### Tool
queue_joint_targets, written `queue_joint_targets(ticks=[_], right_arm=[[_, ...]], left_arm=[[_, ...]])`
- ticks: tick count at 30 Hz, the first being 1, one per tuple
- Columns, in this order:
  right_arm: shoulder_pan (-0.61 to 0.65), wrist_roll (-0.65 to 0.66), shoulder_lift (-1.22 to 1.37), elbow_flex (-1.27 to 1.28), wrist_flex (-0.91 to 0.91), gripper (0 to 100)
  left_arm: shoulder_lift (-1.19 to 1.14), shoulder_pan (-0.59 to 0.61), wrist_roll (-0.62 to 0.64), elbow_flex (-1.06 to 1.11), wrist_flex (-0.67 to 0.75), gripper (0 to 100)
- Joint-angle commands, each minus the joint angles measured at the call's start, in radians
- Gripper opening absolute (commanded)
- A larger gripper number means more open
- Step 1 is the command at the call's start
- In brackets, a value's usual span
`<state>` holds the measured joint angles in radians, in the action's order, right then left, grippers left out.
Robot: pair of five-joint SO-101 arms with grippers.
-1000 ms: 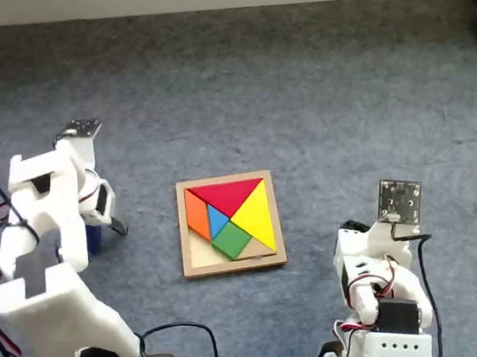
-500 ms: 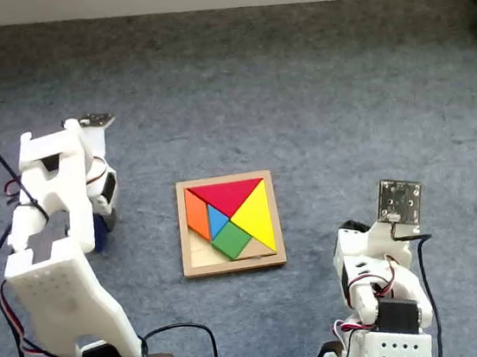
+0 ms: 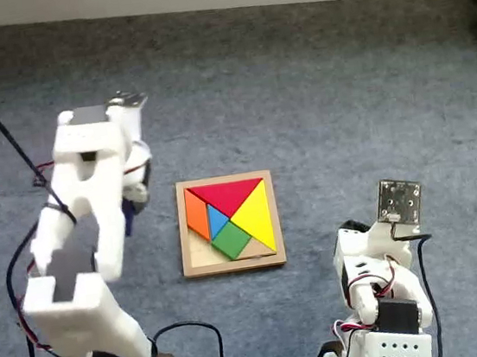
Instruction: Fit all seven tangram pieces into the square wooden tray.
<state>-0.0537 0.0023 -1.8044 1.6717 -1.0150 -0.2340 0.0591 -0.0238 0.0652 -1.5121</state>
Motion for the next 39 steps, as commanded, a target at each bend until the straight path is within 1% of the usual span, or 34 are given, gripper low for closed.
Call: queue_joint_targets(ticks=[1, 6, 10, 13, 16, 18, 20, 25, 30, 36, 39], right_arm=[[-0.016, -0.002, 0.005, 0.110, 0.013, 0.5], [-0.016, -0.002, 0.005, 0.110, 0.013, 0.5], [-0.016, -0.002, 0.005, 0.110, 0.013, 0.5], [-0.016, -0.002, 0.005, 0.110, 0.013, 0.5], [-0.016, -0.002, 0.005, 0.110, 0.013, 0.5], [-0.015, -0.002, 0.005, 0.110, 0.013, 0.5], [-0.015, -0.002, 0.005, 0.110, 0.013, 0.5], [-0.015, -0.002, 0.005, 0.110, 0.013, 0.5], [-0.015, -0.002, 0.005, 0.110, 0.013, 0.5], [-0.015, -0.002, 0.005, 0.110, 0.013, 0.5], [-0.015, -0.002, 0.005, 0.110, 0.013, 0.5]], left_arm=[[0.185, -0.120, 0.115, 0.070, 0.078, 1], [0.289, -0.193, 0.273, 0.208, 0.250, 1], [0.328, -0.259, 0.370, 0.286, 0.284, 1], [0.346, -0.311, 0.405, 0.320, 0.287, 1], [0.349, -0.369, 0.405, 0.335, 0.288, 1], [0.348, -0.400, 0.408, 0.344, 0.322, 1], [0.355, -0.415, 0.416, 0.383, 0.365, 1], [0.355, -0.429, 0.542, 0.499, 0.483, 1], [0.357, -0.429, 0.634, 0.526, 0.493, 1], [0.352, -0.429, 0.853, 0.526, 0.493, 1], [0.348, -0.427, 0.913, 0.527, 0.493, 1]])
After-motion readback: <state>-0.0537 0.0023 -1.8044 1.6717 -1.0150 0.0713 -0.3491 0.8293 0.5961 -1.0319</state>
